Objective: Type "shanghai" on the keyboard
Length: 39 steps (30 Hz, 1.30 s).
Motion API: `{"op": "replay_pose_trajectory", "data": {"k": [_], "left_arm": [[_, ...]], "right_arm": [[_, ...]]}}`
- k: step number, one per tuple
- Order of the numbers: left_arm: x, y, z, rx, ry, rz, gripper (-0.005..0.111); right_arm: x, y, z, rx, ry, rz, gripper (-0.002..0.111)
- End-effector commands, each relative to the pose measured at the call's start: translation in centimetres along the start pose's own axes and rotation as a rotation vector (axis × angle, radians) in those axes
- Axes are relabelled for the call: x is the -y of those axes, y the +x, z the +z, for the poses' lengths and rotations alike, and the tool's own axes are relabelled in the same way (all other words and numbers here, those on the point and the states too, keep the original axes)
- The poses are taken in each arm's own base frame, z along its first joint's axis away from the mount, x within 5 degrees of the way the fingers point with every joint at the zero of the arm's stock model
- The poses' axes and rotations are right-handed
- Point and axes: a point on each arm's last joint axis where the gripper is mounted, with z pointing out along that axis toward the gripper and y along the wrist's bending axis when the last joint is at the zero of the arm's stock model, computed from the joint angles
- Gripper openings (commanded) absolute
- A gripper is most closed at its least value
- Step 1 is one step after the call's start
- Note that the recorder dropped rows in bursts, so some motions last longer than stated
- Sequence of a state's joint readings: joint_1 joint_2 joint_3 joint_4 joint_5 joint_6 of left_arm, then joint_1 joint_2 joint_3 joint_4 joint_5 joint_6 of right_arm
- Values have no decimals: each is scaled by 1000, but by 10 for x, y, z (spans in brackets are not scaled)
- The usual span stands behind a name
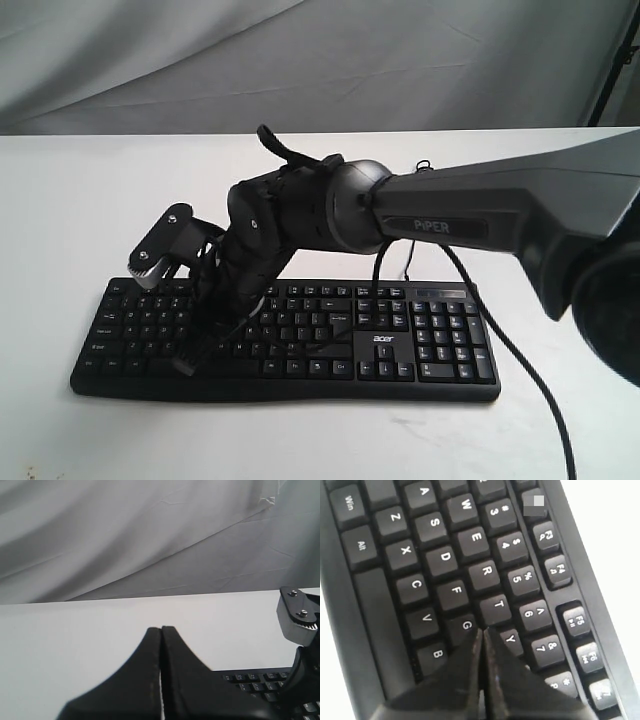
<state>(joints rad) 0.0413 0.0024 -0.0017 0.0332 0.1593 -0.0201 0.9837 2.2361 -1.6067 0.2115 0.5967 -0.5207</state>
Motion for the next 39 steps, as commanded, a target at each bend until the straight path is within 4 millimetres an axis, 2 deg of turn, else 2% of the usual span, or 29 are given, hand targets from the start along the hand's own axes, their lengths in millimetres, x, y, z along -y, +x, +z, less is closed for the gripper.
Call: {"op": "replay_pose_trajectory", "data": {"k": [1, 9, 17, 22, 28, 39], "left_arm": [[0, 0, 0, 6, 7, -4, 0], [0, 0, 0, 6, 7, -4, 0], [0, 0, 0, 6, 7, -4, 0], [0, 0, 0, 6, 7, -4, 0], [0, 0, 0, 6, 7, -4, 0], [0, 0, 0, 6, 7, -4, 0]], "right_arm": [[5, -7, -13, 36, 29, -10, 0], [-3, -31, -14, 88, 41, -85, 0], [-14, -57, 11, 66, -23, -162, 0], [-18, -73, 16, 97, -48, -210, 0], [-23, -73, 28, 117, -98, -205, 0], [-20, -73, 28, 111, -78, -203, 0]]}}
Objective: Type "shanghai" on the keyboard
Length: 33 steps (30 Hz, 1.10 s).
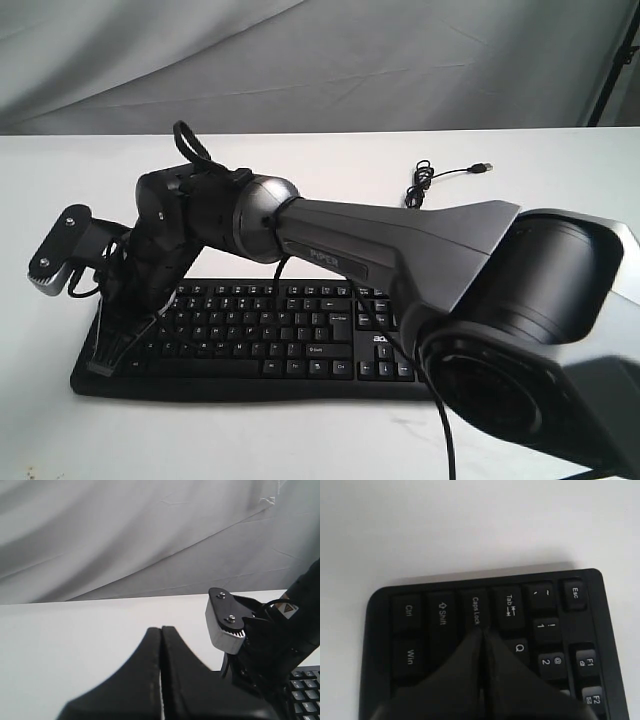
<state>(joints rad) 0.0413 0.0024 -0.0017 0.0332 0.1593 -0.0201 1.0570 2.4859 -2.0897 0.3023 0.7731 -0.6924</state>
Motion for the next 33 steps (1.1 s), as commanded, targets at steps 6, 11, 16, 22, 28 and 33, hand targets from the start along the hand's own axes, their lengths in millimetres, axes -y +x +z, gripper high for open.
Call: {"op": "replay_pose_trajectory", "data": {"k": [6, 11, 16, 22, 28, 33], "left_arm": [[0, 0, 0, 6, 7, -4, 0], [0, 0, 0, 6, 7, -4, 0], [0, 0, 0, 6, 7, -4, 0], [0, 0, 0, 6, 7, -4, 0], [0, 0, 0, 6, 7, -4, 0], [0, 0, 0, 6, 7, -4, 0]], "right_arm": [[2, -2, -2, 3, 18, -3, 0], [1, 3, 6, -13, 11, 1, 0], [1, 3, 6, -12, 10, 2, 0], [2, 2, 3, -14, 20, -9, 0], [6, -9, -23, -11, 70, -42, 0], [14, 0, -47, -94, 64, 9, 0]]}}
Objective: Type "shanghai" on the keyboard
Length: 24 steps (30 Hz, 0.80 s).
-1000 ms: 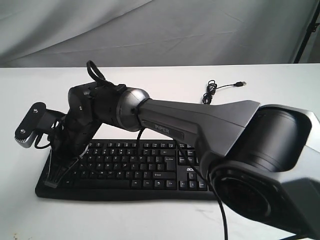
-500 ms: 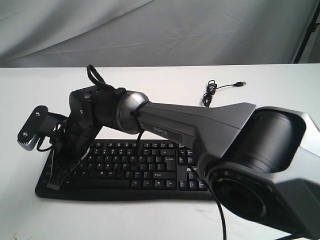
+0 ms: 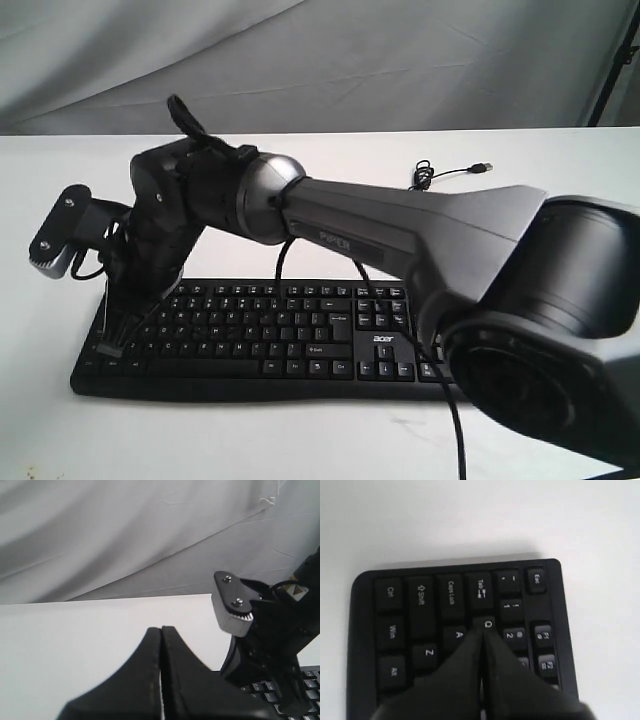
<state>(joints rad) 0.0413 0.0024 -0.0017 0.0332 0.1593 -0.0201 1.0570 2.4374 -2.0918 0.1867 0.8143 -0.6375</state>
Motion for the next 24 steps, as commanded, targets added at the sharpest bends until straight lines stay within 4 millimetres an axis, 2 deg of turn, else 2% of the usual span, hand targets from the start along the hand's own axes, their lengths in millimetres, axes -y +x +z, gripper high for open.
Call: {"op": "replay_pose_trajectory", "data": {"k": [1, 6, 10, 12, 15, 24], "left_arm": [[0, 0, 0, 6, 7, -4, 0], [0, 0, 0, 6, 7, -4, 0], [0, 0, 0, 6, 7, -4, 0], [0, 0, 0, 6, 7, -4, 0], [0, 0, 0, 6, 7, -4, 0], [0, 0, 0, 6, 7, -4, 0]], "right_arm": [[12, 12, -28, -68, -2, 54, 0], [19, 50, -47, -60, 40, 145, 0], [13, 81, -63, 5, 85, 239, 0], [7, 91, -64, 11, 91, 260, 0], [5, 94, -63, 27, 97, 278, 0], [4, 102, -40, 13, 90, 306, 0]]}}
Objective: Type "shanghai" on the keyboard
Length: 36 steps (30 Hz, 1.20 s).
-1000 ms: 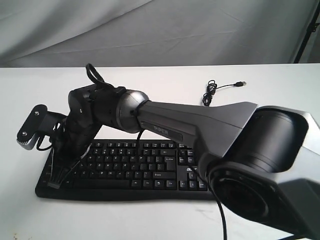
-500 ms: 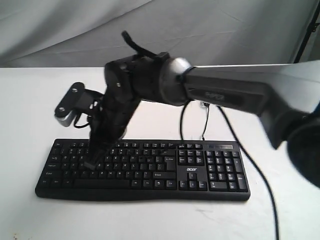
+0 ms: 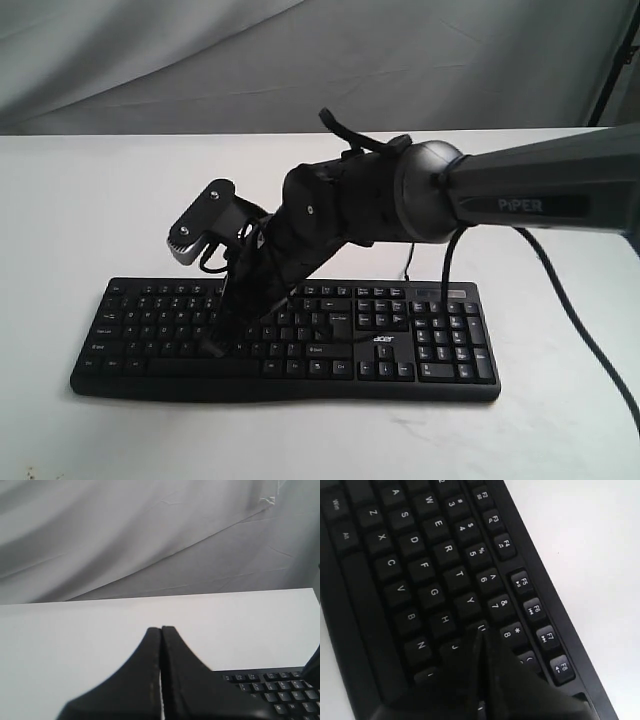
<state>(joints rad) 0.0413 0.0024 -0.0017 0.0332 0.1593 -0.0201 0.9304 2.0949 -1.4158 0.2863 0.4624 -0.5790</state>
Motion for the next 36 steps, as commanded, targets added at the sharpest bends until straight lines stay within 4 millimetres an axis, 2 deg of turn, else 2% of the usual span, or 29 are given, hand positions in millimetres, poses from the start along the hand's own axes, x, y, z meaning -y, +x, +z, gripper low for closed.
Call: {"op": "replay_pose_trajectory", "data": {"k": [1, 6, 15, 23, 36], "left_arm": [[0, 0, 0, 6, 7, -4, 0], [0, 0, 0, 6, 7, -4, 0], [0, 0, 0, 6, 7, -4, 0], [0, 0, 0, 6, 7, -4, 0], [0, 0, 0, 6, 7, -4, 0]], "right_arm": [[4, 4, 7, 7, 10, 17, 0], [11, 8, 10, -2, 17, 33, 0], [11, 9, 10, -8, 18, 23, 0], [11, 15, 21, -28, 14, 27, 0], [11, 16, 23, -29, 15, 27, 0]]}}
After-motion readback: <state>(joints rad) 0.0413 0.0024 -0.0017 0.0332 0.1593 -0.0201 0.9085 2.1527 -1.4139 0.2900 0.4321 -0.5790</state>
